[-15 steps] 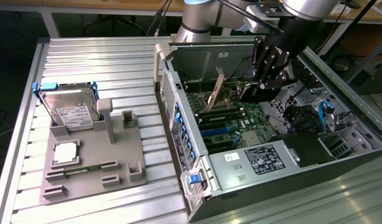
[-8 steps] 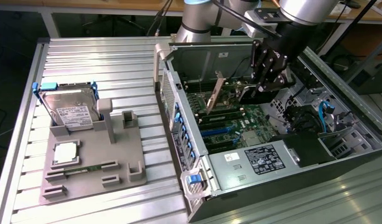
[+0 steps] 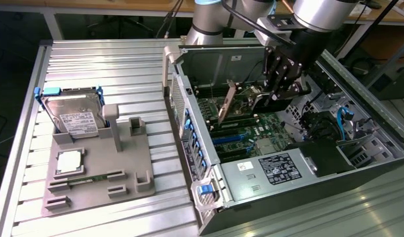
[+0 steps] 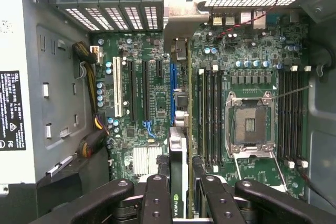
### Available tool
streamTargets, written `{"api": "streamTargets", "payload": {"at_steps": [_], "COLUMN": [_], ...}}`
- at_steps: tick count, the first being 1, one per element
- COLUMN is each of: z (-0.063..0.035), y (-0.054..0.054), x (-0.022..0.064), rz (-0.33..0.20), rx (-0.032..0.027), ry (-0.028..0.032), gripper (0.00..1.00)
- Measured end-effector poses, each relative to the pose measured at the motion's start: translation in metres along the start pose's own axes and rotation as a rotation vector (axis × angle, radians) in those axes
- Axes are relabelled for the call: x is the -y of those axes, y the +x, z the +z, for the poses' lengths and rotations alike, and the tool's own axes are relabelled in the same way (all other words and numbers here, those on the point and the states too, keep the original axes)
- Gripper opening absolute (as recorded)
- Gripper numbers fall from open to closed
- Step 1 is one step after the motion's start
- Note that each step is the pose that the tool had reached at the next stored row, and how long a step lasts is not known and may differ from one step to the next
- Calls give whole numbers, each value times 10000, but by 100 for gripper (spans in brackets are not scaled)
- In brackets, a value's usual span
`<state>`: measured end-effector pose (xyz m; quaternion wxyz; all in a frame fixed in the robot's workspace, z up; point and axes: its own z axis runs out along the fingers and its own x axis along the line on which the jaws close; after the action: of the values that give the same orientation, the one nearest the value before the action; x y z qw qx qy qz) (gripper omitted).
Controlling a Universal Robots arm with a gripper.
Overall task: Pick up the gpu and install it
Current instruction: 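Insert the gpu into the slot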
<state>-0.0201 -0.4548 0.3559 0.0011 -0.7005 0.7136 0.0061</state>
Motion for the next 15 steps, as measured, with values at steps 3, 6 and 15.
{"api": "streamTargets", "payload": {"at_steps": [3, 6, 15], "z": [1, 35, 262], "y": [0, 2, 22], "x": [0, -1, -90], "rz": [1, 1, -4], "rx": [1, -1, -2], "ry": [0, 1, 1], "gripper": [27, 27, 27]}}
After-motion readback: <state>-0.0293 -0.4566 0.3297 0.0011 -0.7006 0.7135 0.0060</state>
